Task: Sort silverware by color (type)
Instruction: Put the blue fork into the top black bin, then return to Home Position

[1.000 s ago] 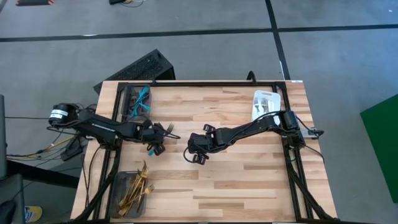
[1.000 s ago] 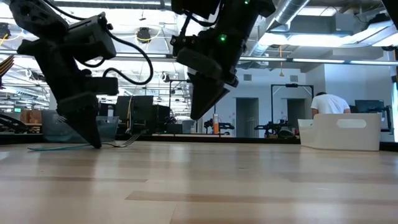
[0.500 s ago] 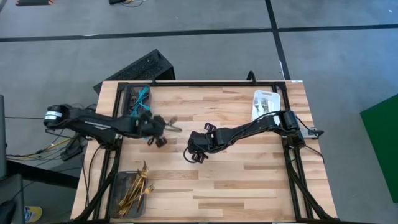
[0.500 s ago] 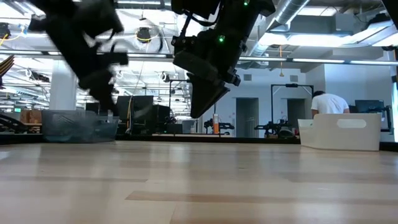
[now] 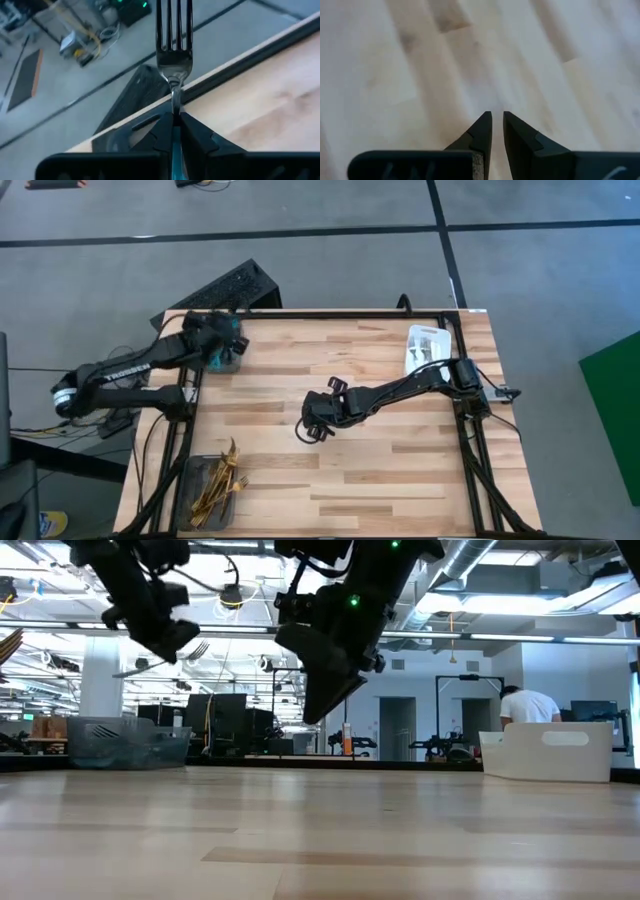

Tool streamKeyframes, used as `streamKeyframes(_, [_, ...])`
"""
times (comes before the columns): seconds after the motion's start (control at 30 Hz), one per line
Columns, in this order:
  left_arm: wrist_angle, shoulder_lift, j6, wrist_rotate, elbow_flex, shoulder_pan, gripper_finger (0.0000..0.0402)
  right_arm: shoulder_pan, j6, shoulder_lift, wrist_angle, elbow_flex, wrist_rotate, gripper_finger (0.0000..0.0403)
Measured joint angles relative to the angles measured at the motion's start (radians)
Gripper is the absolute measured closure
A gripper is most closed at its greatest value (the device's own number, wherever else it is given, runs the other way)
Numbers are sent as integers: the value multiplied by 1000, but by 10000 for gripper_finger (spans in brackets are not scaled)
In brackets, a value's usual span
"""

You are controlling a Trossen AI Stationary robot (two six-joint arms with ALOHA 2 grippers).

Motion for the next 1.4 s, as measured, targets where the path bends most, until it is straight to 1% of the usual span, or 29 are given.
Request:
streamKeyframes(0.1, [10, 42, 12, 52, 0, 92, 381, 1, -3, 0, -5, 0, 91, 330])
streamKeyframes(0.17, [7, 78, 2, 74, 0, 145, 374, 1, -4, 0, -8, 0, 129, 330])
streamKeyframes(0.33, [-3, 168, -21, 101, 0, 250, 356, 5, -12, 0, -35, 0, 137, 330])
streamKeyframes(0.5, [-5, 197, 46, 188, 0, 294, 319, 22, 21, 0, -120, 0, 182, 330])
streamKeyframes(0.57, [-6, 180, 70, 257, 0, 291, 303, 30, 42, 0, -152, 0, 210, 330])
streamKeyframes(0.6, [-4, 163, 87, 315, 0, 285, 297, 34, 47, 0, -163, 0, 222, 330])
streamKeyframes(0.67, [19, 112, 117, 449, 0, 257, 286, 42, 38, -9, -162, -2, 238, 330])
streamKeyframes(0.73, [57, 40, 127, 572, 0, 217, 280, 53, -16, -33, -76, -26, 237, 330])
streamKeyframes(0.8, [126, -44, 120, 664, 0, 160, 279, 61, -114, -81, 64, -72, 164, 333])
streamKeyframes(0.87, [199, -124, 127, 725, 0, 88, 279, 55, -196, -136, 234, -141, 43, 338])
streamKeyframes(0.97, [251, -224, 135, 741, 0, -41, 278, 34, -269, -236, 495, -276, -122, 350])
streamKeyframes(1.03, [248, -282, 156, 725, 0, -133, 278, 21, -290, -310, 659, -380, -193, 360])
streamKeyframes(1.13, [296, -365, 180, 696, -42, -264, 278, 11, -300, -426, 857, -543, -214, 377])
streamKeyframes(1.23, [387, -453, 226, 688, -126, -372, 278, 12, -310, -557, 1001, -708, -219, 390])
streamKeyframes(1.27, [417, -482, 237, 687, -157, -400, 278, 12, -311, -597, 1054, -760, -223, 391])
streamKeyframes(1.4, [510, -552, 277, 646, -270, -457, 278, 4, -329, -762, 1138, -936, -250, 390])
